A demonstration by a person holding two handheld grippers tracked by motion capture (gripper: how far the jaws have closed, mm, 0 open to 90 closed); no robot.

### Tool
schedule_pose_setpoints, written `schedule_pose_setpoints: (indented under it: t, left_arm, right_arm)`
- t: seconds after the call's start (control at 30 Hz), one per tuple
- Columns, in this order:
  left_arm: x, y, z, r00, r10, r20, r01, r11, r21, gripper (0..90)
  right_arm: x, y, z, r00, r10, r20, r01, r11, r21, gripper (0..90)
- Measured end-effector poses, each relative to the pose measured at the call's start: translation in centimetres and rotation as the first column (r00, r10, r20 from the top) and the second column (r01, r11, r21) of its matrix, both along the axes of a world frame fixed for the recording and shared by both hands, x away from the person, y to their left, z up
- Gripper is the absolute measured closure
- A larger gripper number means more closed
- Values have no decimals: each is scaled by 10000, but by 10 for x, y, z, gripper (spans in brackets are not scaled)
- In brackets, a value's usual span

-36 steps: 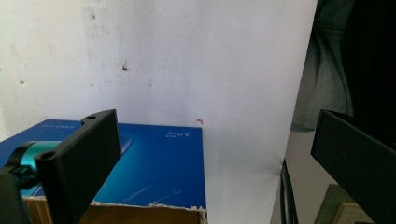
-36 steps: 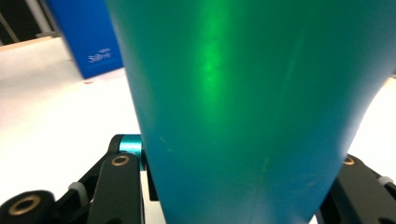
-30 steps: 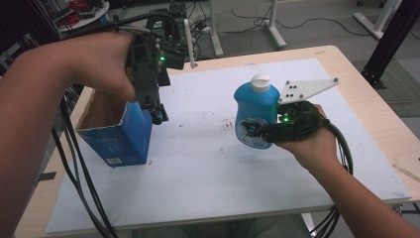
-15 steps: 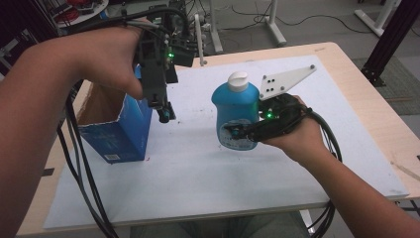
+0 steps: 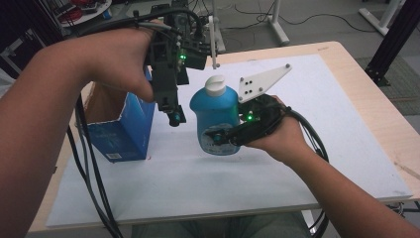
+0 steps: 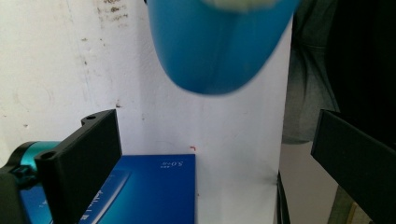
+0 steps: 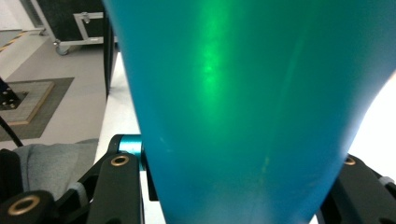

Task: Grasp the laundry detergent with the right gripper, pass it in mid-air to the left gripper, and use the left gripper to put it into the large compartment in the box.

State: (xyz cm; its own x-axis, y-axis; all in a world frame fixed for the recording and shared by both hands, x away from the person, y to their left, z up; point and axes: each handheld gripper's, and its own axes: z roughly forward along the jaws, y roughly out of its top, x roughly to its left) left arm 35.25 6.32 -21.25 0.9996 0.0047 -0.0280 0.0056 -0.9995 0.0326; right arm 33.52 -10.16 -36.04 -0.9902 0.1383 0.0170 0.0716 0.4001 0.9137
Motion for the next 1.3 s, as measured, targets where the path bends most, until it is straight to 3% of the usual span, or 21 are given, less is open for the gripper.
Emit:
schedule_pose_setpoints:
  t: [0.17, 0.6, 1.03, 1.3]
  left_arm:
    - [-1, -3, -1, 10000, -67, 12, 67, 10000, 19, 16]
    - [-4, -5, -6, 9999, -154, -48, 154, 9999, 62, 17]
    - [-7, -3, -18, 9998, -201, -33, 201, 9998, 84, 16]
    - [-10, -5, -20, 9995, -267, 180, 264, 9996, 136, 16]
  right_arm:
    - [0, 13, 1, 9993, 377, 1, -377, 9993, 78, 466]
    - [3, 34, -2, 9976, 680, -139, -679, 9977, 79, 467]
    - [2, 48, 0, 9962, 861, -158, -860, 9962, 101, 467]
    - [2, 52, 2, 9956, 902, -255, -899, 9959, 125, 468]
